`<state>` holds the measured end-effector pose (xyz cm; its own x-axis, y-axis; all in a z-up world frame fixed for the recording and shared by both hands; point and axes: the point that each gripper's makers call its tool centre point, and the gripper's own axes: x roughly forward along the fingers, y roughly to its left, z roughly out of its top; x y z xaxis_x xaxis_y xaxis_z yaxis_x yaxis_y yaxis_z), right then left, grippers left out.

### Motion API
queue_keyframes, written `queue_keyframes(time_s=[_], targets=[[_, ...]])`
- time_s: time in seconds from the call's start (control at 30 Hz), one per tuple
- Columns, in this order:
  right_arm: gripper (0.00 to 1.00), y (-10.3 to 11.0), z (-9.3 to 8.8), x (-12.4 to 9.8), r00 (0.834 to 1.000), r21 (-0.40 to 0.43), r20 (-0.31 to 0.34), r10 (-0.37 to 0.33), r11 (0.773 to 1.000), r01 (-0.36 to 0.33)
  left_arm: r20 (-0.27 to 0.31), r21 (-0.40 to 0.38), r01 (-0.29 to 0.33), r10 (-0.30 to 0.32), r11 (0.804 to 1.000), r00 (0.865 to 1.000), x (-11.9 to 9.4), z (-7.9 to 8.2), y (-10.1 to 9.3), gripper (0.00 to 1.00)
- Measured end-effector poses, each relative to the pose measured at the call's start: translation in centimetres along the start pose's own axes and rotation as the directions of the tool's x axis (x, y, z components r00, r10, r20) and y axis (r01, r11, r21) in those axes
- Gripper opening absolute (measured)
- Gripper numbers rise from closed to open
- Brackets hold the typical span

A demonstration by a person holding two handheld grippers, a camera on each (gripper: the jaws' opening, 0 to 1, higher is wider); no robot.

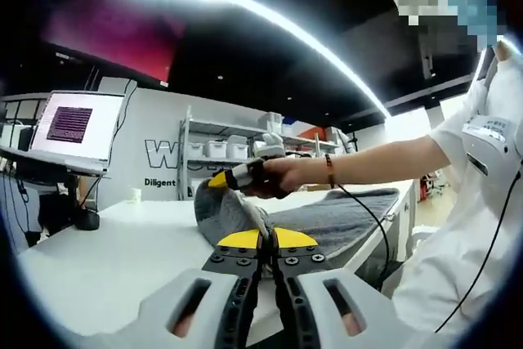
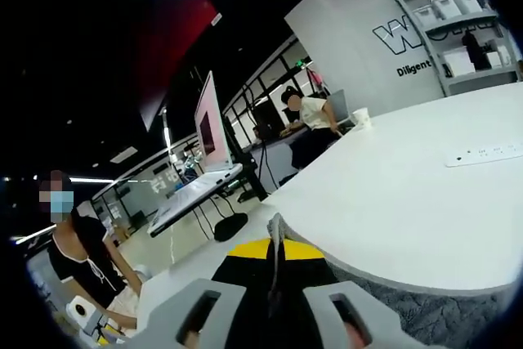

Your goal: Open the folded towel by lifting each exposed corner and separating the folded layers until the towel lies flat within the target outline without major curled edges

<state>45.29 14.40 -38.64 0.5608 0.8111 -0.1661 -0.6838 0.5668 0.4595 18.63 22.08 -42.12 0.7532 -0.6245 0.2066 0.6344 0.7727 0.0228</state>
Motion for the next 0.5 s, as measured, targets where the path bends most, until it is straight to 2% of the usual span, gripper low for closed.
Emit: queue_keyframes(time_s=[0.03, 0.4, 0.5], targets=[[0.00, 0.0, 0.0, 0.1, 1.000, -0.005, -0.002, -0.006, 1.000, 0.006, 0.005, -0.013, -0.019, 0.019, 1.000, 1.000, -0.2, 0.0, 0.4, 0.03], [0.00, 0.8, 0.1, 0.9, 1.000, 0.003, 0.008, 0.010, 1.000, -0.010, -0.013, -0.004, -0.015, 0.015, 1.000, 1.000, -0.9, -0.2, 0.3, 0.02], [0.00, 0.9, 0.7, 1.4, 1.000, 0.007, 0.013, 0.018, 1.000, -0.018, -0.033, 0.019, -0.053, 0.053, 0.998, 0.998, -1.3, -0.2, 0.9, 0.02]])
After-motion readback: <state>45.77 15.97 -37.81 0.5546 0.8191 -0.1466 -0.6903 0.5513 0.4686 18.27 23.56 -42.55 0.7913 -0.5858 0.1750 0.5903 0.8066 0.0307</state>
